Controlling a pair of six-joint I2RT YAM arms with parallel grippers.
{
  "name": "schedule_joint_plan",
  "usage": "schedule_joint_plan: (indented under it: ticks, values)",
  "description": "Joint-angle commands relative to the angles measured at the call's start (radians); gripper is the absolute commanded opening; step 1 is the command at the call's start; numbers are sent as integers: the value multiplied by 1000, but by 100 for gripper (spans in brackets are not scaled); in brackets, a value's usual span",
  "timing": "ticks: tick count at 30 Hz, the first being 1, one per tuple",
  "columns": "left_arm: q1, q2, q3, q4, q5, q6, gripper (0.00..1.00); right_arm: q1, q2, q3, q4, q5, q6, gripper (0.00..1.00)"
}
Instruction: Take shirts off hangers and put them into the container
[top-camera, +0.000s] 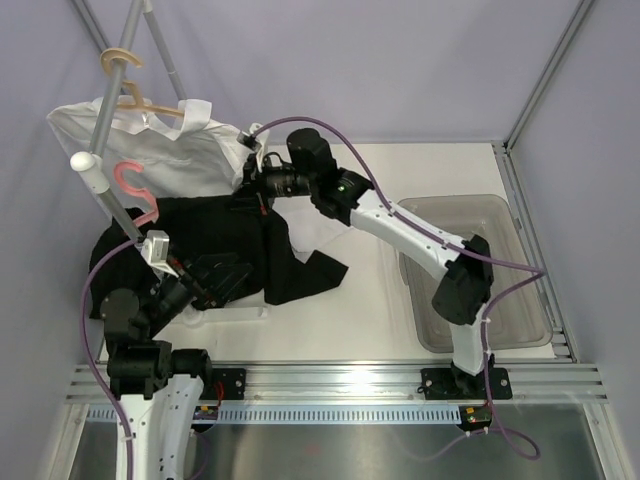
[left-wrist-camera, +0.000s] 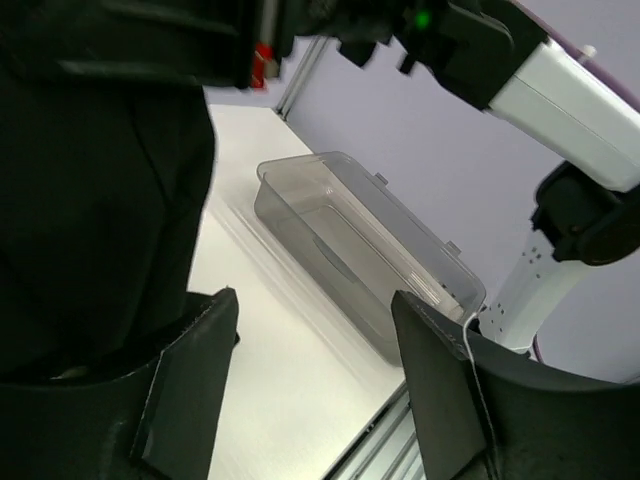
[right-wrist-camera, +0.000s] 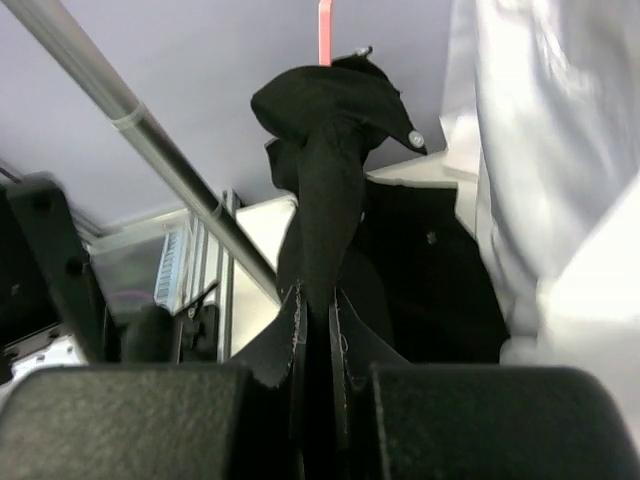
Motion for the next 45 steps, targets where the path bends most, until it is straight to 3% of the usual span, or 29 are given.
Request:
schedule_joint_plan:
  ticks: [1,5,18,25,30,38,45]
  values:
    - [-3,70,49,-7,58,-10,66,-8,-267,-158,192,94,-1,0]
    - [-3,100,109,-3,64,-20,69,-9,-407,-377,231,193,8,0]
    - [-43,307,368,17,42,-2,73,-28,-823,-758,110,525,46,0]
    - [-189,558,579,28,-53,114,74,-54,-925,-792,3,596,66,0]
    - [-311,662,714,14,-255,206,76,-55,-971,-794,-80,643,118,0]
    - [-414,728,651,82,-530,278,76,-55,-1048,-777,-149,531,189,0]
    - [-431,769,640,94,-605,289,75,-54,-1126,-760,-221,493,191,0]
